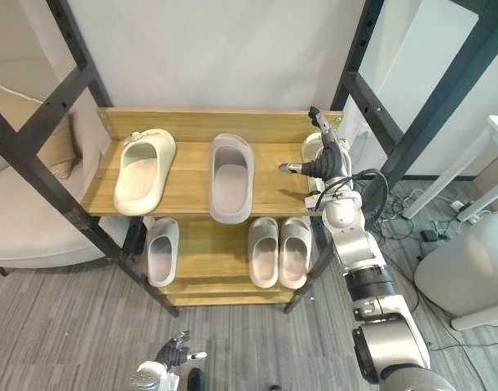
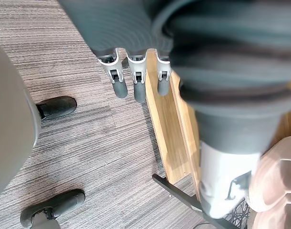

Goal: Organize the slippers on the shoe rack

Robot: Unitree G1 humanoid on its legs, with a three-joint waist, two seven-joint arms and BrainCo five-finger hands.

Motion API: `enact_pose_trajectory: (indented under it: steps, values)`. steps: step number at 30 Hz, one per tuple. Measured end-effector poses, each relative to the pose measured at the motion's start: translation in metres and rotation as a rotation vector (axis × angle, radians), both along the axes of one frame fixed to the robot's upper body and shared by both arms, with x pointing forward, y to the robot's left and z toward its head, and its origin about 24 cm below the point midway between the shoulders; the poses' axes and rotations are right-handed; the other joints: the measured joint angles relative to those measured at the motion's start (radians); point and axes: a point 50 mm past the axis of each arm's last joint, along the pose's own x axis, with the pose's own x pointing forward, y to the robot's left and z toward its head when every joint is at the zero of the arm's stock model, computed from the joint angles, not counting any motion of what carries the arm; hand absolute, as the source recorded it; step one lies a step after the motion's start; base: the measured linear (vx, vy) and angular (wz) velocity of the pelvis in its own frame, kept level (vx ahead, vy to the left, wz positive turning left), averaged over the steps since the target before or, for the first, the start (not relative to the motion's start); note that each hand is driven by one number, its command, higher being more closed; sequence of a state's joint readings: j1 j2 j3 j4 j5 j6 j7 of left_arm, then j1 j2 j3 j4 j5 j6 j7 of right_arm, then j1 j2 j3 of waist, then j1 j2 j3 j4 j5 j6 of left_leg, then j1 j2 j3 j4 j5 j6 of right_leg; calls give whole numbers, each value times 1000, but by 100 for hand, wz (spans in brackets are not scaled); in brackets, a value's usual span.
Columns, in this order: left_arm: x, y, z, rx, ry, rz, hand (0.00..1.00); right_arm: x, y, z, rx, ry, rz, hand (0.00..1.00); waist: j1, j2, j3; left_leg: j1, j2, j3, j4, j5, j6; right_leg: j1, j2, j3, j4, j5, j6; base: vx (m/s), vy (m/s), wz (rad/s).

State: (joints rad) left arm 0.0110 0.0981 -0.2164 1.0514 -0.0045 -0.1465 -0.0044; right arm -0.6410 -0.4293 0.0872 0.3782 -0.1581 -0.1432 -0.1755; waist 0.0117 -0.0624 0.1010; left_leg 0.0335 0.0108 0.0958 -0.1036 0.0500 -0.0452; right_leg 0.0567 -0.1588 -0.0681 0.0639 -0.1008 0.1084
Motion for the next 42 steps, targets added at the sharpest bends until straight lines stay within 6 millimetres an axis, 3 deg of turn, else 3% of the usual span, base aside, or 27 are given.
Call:
enact_pose_trajectory:
  steps: [10, 18, 39, 40, 42]
  values:
    - [6, 0, 2, -10, -18, 14, 0, 8, 14, 8, -14, -4, 40, 0, 3, 4, 32, -10, 0, -22, -6, 5, -3, -1, 0, -22, -7, 0, -1, -24, -10, 6]
    - [9, -1, 4, -14, -36, 13, 0, 18, 24, -10, -28, 94, 61, 0, 22, 1, 37, -16, -1, -34, -1, 7, -3, 13, 0, -38, -19, 1, 0, 20, -11, 6]
    - [21, 1, 11, -25, -93, 64, 0, 36, 53, 7, -20, 104, 103, 0, 43, -1, 90, -36, -2, -70, -7, 15, -8, 19, 0, -82, -32, 4, 3, -14, -5, 4]
    - [21, 1, 11, -25, -93, 65, 0, 37, 53, 7, -19, 106, 101, 100, 43, -1, 91, -36, -2, -70, -7, 15, -8, 20, 0, -82, -32, 4, 3, -28, -8, 7]
    - [23, 1, 11, -32, -97, 77, 0, 39, 53, 10, -17, 105, 94, 100, 44, -1, 101, -37, -3, -77, -7, 17, -10, 24, 0, -88, -32, 4, 3, -39, -7, 8]
